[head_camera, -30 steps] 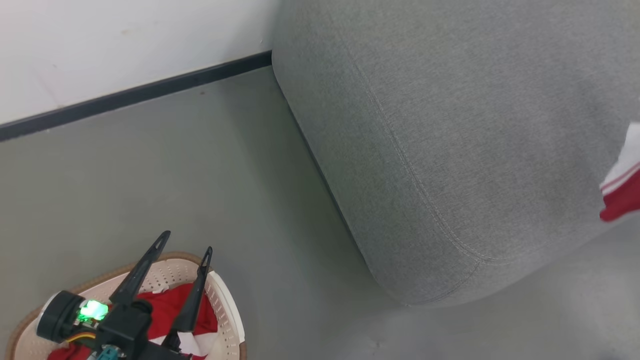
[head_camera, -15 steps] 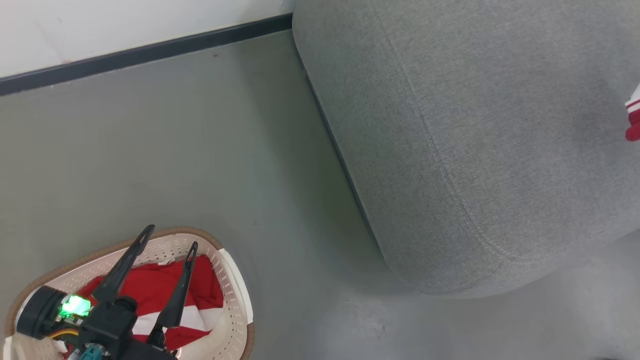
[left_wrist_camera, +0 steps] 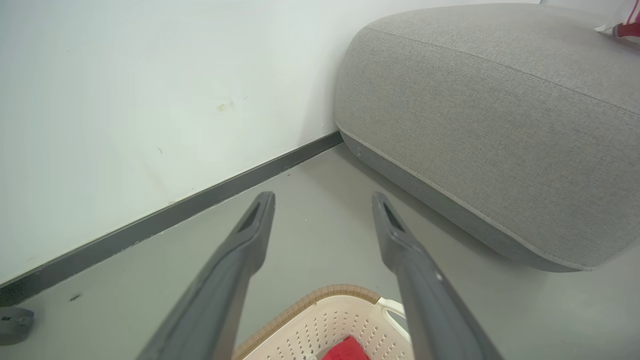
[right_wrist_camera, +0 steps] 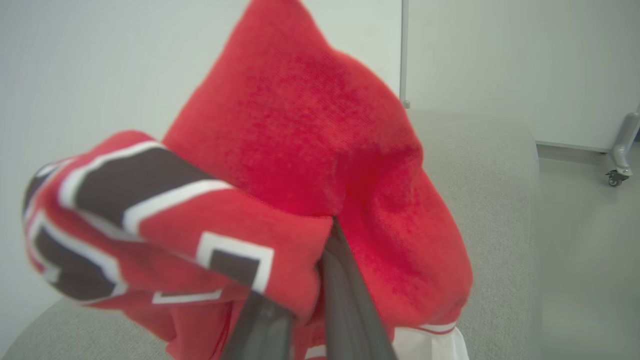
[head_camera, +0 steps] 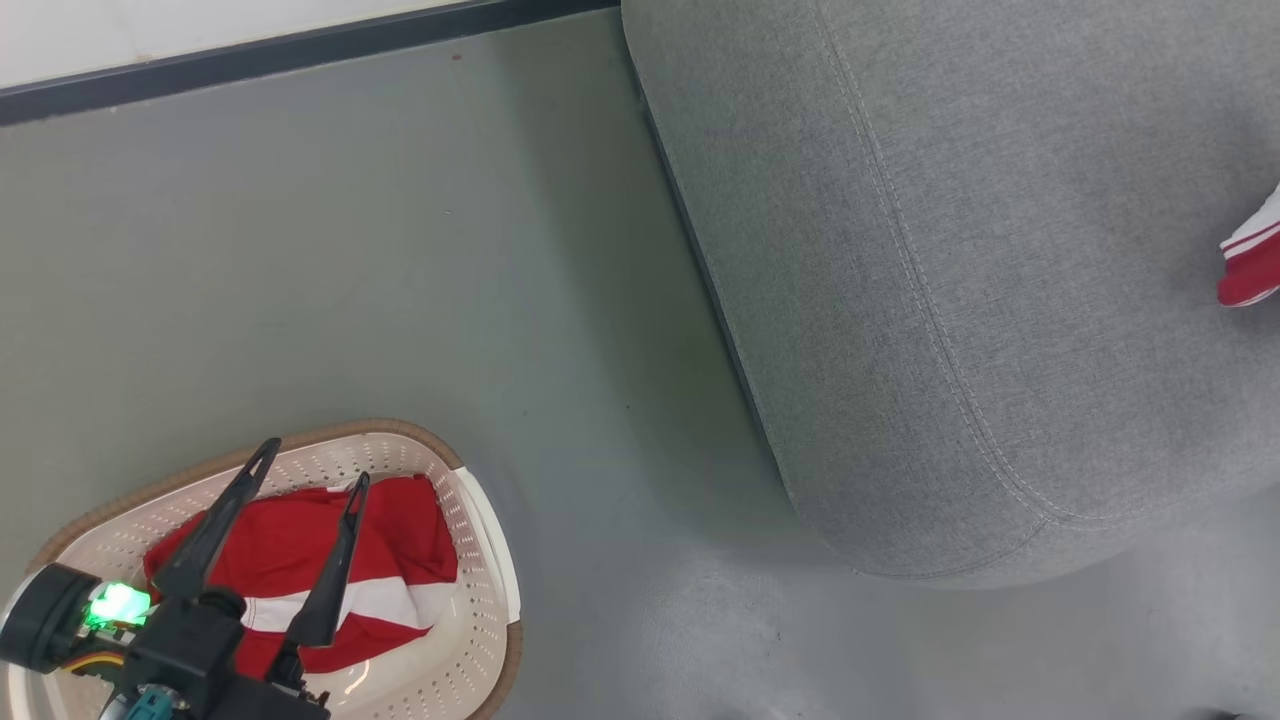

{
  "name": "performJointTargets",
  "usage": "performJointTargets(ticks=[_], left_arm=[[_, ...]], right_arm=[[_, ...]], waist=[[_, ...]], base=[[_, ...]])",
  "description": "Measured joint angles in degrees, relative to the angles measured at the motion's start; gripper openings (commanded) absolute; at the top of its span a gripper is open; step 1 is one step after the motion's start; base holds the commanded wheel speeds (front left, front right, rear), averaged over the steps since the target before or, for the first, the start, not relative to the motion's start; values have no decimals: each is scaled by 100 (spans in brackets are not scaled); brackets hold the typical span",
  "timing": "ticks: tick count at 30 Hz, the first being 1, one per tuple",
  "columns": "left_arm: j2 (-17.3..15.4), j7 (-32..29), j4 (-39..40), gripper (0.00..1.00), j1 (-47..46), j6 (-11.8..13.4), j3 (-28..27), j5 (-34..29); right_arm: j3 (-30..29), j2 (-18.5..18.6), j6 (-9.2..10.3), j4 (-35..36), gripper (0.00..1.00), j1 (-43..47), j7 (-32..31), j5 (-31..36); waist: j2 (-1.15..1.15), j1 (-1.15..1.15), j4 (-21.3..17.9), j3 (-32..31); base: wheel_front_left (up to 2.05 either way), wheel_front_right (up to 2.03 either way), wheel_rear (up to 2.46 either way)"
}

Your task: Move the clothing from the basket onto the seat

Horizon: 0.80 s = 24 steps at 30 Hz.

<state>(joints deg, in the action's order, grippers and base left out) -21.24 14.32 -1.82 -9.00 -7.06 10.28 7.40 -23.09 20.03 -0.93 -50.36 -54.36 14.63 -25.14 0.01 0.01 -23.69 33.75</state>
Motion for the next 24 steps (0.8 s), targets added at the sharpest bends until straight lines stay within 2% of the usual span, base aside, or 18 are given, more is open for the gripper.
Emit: performJointTargets(ticks=[5,6,7,8,20,24], left_arm=[[-4,0,4,100,9,0,-20,0],[-4,0,4,100,9,0,-21,1],[-3,0,4,100,9,0,-21,1],[-3,0,4,100,9,0,-22,1],[52,0,-11,100,8,0,-45,9],[141,0,-79,100,5,0,-25,10]], right_arm=[[18,-24,43,-426,0,-160,-41,-21],[29,-24,43,-478,6,-180,-41,-20],[33,-22,43,-532,80,-201,-40,-18],[37,-21,43,-579,100,-231,-40,-12],[230,7,-11,-979,100,-453,-34,102],[501,-47,-177,-1009,100,-515,-14,349]], waist=[[0,0,29,35],[0,0,32,38],[0,0,35,41],[0,0,39,43],[0,-1,65,-6],[0,-1,53,-101]], base=[[0,0,0],[0,0,0],[0,0,0],[0,0,0],[0,0,0],[0,0,0]])
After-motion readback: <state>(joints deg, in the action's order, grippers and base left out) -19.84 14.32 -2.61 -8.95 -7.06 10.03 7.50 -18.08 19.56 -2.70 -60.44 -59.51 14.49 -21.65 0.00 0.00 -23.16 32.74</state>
